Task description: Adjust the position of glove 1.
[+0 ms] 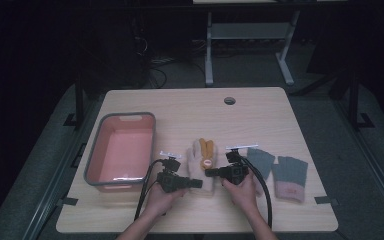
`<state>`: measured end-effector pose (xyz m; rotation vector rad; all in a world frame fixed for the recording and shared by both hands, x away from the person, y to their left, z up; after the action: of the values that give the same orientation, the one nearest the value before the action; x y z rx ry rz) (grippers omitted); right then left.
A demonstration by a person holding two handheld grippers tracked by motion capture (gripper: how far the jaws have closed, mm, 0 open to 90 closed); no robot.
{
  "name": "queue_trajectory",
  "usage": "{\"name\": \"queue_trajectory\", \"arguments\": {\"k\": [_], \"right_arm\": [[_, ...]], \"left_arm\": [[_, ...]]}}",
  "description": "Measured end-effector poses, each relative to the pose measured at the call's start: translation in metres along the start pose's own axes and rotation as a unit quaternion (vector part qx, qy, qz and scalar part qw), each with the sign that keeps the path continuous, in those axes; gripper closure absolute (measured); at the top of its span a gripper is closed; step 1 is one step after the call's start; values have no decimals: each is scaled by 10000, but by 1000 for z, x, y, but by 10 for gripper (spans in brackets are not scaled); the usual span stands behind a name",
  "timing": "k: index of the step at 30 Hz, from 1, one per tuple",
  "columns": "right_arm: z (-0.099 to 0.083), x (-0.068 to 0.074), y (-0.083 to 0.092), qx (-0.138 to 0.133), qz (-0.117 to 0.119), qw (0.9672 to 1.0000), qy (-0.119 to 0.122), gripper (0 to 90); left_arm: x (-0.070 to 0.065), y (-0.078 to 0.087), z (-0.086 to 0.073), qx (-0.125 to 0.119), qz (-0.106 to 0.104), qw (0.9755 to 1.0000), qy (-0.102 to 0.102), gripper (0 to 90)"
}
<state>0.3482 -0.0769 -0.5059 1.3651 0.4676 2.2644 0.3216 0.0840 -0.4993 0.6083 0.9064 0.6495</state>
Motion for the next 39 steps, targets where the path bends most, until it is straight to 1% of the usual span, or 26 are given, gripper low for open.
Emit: {"name": "queue_trajectory", "arguments": {"k": [3, 6, 10, 11, 12, 14, 17, 19, 21, 24, 25, 27, 29, 34, 36, 39], "right_arm": [[1, 1, 2, 19, -2, 10000, 70, 818], [2, 3, 3, 22, 25, 10000, 60, 821], [3, 7, 5, 19, 31, 9999, 133, 826], [3, 7, 5, 19, 31, 9999, 133, 826], [4, 10, 7, 7, 51, 9999, 138, 827], [4, 11, 7, 8, 52, 9998, 167, 827], [4, 15, 11, -34, 144, 9998, 157, 828], [5, 16, 11, -42, 142, 9997, 173, 828], [6, 20, 13, -43, 142, 9997, 203, 828], [8, 23, 15, -55, 151, 9997, 203, 828], [10, 26, 17, -72, 176, 9995, 244, 828], [10, 27, 17, -69, 167, 9995, 252, 828], [13, 31, 20, -96, 181, 9993, 311, 829], [14, 35, 23, -123, 253, 9993, 257, 829], [15, 35, 23, -116, 235, 9992, 303, 829], [18, 40, 25, -127, 236, 9990, 361, 830]], "left_arm": [[0, 1, 0, -2, -12, 10000, -10, 630], [0, 2, 0, -19, -52, 10000, -58, 631], [0, 4, 1, -56, -67, 9999, -72, 633], [0, 5, 1, -55, -54, 9999, -101, 633], [-2, 7, 2, -64, -62, 9999, -89, 634], [-3, 9, 2, -72, -70, 9999, -107, 635], [-5, 13, 3, -127, -105, 9998, -136, 635], [-6, 14, 3, -136, -104, 9997, -149, 635], [-6, 18, 5, -163, -112, 9996, -199, 636], [-7, 20, 6, -208, -138, 9995, -178, 637], [-9, 23, 7, -221, -134, 9994, -226, 637], [-9, 25, 8, -228, -133, 9993, -249, 637], [-11, 29, 11, -261, -144, 9992, -285, 637], [-13, 32, 12, -288, -157, 9990, -293, 638], [-13, 34, 12, -307, -166, 9989, -303, 638], [-15, 38, 14, -350, -176, 9987, -321, 639]]}}
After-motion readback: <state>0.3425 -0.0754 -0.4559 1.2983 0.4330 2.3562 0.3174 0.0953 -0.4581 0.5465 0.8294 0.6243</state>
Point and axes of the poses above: each handheld gripper's, and its own axes: y roughly backward along the jaws, z roughly out of its top, x roughly to its left, the point moved 5 cm from there along -y, roughly forward along the jaws, and after that the axes turned 9 degrees about z, right-handed, at the moved point
